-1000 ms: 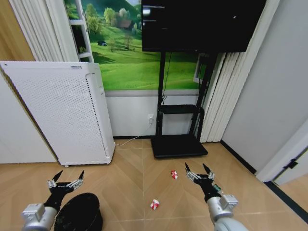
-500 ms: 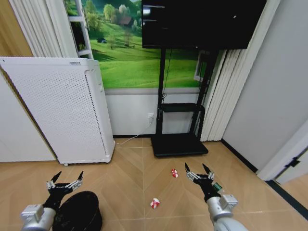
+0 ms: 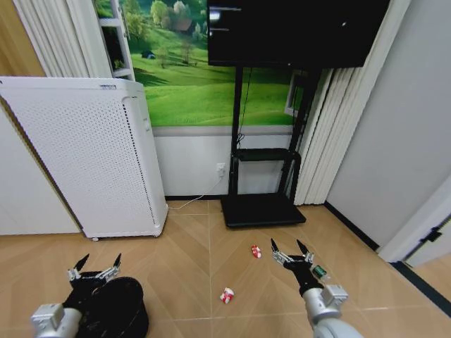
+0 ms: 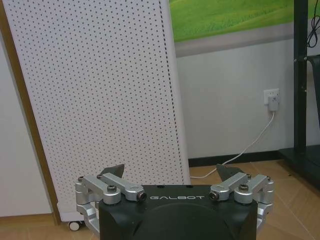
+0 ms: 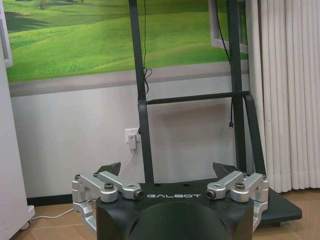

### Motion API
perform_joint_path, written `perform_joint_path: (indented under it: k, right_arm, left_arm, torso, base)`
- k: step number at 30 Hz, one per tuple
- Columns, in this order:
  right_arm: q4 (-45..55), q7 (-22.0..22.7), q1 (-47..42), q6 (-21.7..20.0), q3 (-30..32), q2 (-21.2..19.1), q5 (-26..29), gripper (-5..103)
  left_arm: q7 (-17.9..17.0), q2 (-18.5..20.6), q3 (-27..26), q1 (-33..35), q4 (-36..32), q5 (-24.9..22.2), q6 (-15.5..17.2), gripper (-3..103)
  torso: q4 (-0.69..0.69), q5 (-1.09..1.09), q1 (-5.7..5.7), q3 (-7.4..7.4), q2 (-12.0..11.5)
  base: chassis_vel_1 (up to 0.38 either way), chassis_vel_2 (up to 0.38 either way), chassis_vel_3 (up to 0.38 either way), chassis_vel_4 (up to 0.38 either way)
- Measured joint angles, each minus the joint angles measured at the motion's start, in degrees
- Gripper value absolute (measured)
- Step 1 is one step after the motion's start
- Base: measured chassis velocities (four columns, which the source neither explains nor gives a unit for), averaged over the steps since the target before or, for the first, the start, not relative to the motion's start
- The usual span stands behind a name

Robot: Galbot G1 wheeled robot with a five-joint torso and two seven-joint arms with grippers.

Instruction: Pick up the trash bin and place the garbage on the floor into it.

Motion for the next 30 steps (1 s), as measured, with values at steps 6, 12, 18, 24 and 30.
perform_joint_path:
  k: [6, 12, 18, 24, 30]
  right_arm:
    - [-0.6, 0.1, 0.0, 0.3, 0.3, 0.0, 0.2, 100]
    - [-1.8, 0.2, 0.1, 0.8, 0.1, 0.2, -0.3, 100]
    - [-3.5, 0.2, 0.2, 1.5, 0.3, 0.2, -0.6, 100]
    - [-5.8, 0.3, 0.3, 2.4, 0.3, 0.4, -1.0, 100]
    - [-7.4, 1.0, 0.1, 3.1, 0.3, 1.0, -1.1, 100]
  left_arm:
    - [-0.1, -1.6, -0.2, 4.0, 2.0, 0.0, -1.7, 100]
    - [-1.0, -2.8, -0.8, 7.6, 6.2, -1.2, -2.7, 100]
    - [-2.6, -2.9, -2.7, 8.9, 9.9, -2.0, -0.4, 100]
    - [-3.5, -2.3, -3.0, 8.9, 13.1, -4.7, 3.1, 100]
    - [-3.4, -2.1, -2.6, 6.0, 17.1, -4.1, 4.5, 100]
  torso:
    - [0.0, 0.0, 0.05, 0.05, 0.1]
    - [0.01, -0.01, 0.07, 0.17, 0.2]
    - [0.01, 0.0, 0.1, 0.25, 0.3]
    - [0.01, 0.0, 0.12, 0.32, 0.4]
    - [0.0, 0.0, 0.13, 0.38, 0.5]
  base:
    - [0.0, 0.0, 0.0, 0.0]
    - [0.0, 0.0, 0.0, 0.0]
    - [0.0, 0.0, 0.0, 0.0]
    - [0.0, 0.0, 0.0, 0.0]
    - [0.0, 0.0, 0.0, 0.0]
